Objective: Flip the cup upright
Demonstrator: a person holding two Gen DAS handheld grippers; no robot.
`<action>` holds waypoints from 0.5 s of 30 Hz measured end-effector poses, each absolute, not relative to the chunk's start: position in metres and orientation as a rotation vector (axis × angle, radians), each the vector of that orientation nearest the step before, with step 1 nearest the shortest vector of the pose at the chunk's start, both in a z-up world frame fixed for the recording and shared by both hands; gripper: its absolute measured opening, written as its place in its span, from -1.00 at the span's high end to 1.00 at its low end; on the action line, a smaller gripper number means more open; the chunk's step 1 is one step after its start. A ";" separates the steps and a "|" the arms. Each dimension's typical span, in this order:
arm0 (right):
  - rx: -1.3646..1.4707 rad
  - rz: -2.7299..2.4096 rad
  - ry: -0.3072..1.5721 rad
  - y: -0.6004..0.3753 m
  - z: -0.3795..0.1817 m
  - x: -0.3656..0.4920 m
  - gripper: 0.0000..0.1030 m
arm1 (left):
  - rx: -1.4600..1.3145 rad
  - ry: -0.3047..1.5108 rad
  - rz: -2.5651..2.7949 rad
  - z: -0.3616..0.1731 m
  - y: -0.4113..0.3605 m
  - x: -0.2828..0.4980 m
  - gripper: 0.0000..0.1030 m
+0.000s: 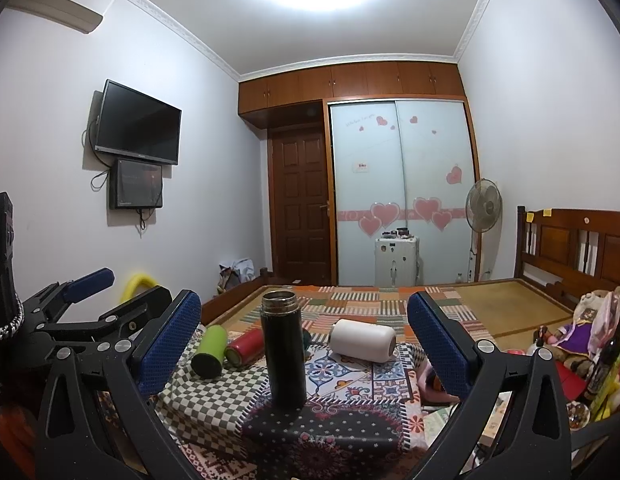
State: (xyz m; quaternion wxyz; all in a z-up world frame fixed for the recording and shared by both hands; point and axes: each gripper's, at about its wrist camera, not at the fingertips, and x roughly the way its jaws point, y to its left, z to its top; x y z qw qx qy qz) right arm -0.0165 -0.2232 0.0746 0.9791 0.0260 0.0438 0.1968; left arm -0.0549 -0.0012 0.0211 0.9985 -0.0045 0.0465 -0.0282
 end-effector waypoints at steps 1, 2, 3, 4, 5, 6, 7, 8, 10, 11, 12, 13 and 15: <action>0.053 0.397 0.089 -0.224 0.074 -0.016 -1.00 | -0.010 0.095 -0.058 0.021 -0.001 -0.055 -1.00; 0.055 0.396 0.090 -0.224 0.075 -0.015 -1.00 | -0.010 0.097 -0.060 0.021 -0.001 -0.054 -1.00; 0.055 0.397 0.091 -0.224 0.075 -0.015 -1.00 | -0.010 0.098 -0.061 0.021 0.000 -0.054 -1.00; 0.055 0.398 0.093 -0.224 0.075 -0.014 -1.00 | -0.010 0.098 -0.060 0.021 -0.001 -0.054 -1.00; 0.055 0.398 0.094 -0.223 0.075 -0.014 -1.00 | -0.009 0.098 -0.058 0.020 -0.001 -0.054 -1.00; 0.054 0.399 0.094 -0.223 0.075 -0.013 -1.00 | -0.010 0.099 -0.058 0.020 -0.001 -0.054 -1.00; 0.053 0.399 0.094 -0.224 0.074 -0.013 -1.00 | -0.010 0.099 -0.058 0.020 -0.001 -0.054 -1.00; 0.054 0.398 0.094 -0.224 0.073 -0.013 -1.00 | -0.009 0.099 -0.058 0.020 -0.001 -0.054 -1.00; 0.053 0.398 0.094 -0.224 0.073 -0.013 -1.00 | -0.011 0.100 -0.055 0.019 -0.001 -0.054 -1.00; 0.051 0.398 0.093 -0.224 0.074 -0.013 -1.00 | -0.014 0.102 -0.055 0.019 0.000 -0.054 -1.00; 0.051 0.395 0.093 -0.224 0.073 -0.013 -1.00 | -0.016 0.104 -0.056 0.019 0.000 -0.053 -1.00; 0.052 0.394 0.094 -0.224 0.072 -0.012 -1.00 | -0.018 0.107 -0.060 0.019 0.000 -0.052 -1.00; 0.055 0.395 0.098 -0.225 0.072 -0.011 -1.00 | -0.019 0.110 -0.058 0.018 0.001 -0.051 -1.00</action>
